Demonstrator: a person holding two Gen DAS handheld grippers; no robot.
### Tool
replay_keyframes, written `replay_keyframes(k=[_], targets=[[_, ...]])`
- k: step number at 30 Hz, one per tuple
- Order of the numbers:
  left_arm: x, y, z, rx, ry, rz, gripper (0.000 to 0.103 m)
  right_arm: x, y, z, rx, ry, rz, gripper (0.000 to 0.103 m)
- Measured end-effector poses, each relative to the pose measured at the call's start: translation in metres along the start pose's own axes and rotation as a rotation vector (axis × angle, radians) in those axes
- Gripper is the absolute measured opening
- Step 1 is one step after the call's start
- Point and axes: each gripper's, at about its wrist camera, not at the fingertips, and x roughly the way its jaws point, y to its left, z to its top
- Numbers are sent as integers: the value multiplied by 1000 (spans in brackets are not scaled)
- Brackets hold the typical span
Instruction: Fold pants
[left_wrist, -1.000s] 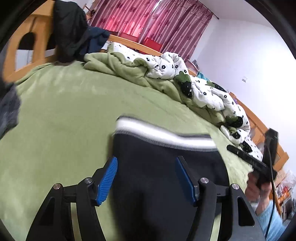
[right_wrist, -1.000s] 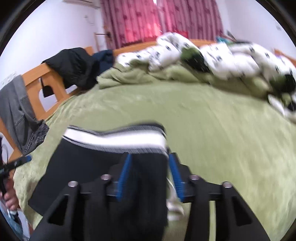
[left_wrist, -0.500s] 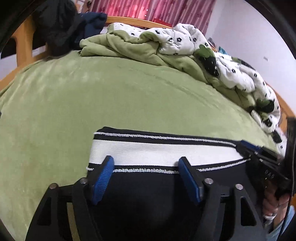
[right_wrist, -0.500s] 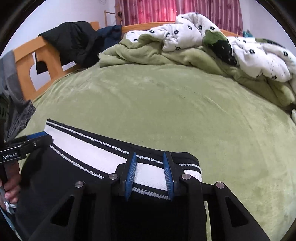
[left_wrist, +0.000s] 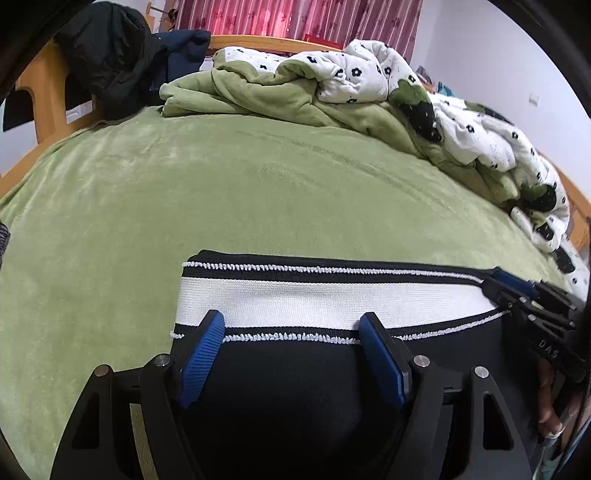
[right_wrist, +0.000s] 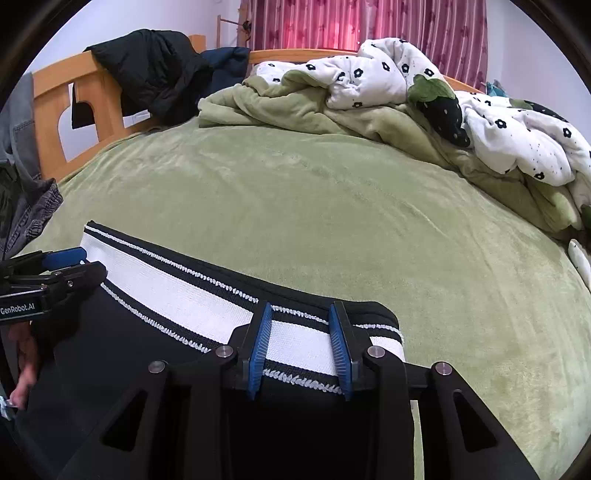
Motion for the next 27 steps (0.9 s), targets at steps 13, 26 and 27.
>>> replay_keyframes(k=[13,26,27], targets=[[0,-2,0,39,42,-36,85,-1,-12,1,43,16,95,34],[-106,11,-105,5,173,-156,84,-108,1,-94,9,95,135,45],[-113,12,-116,-4,181,-175,84,-114,2,-104,21,107,146,45]])
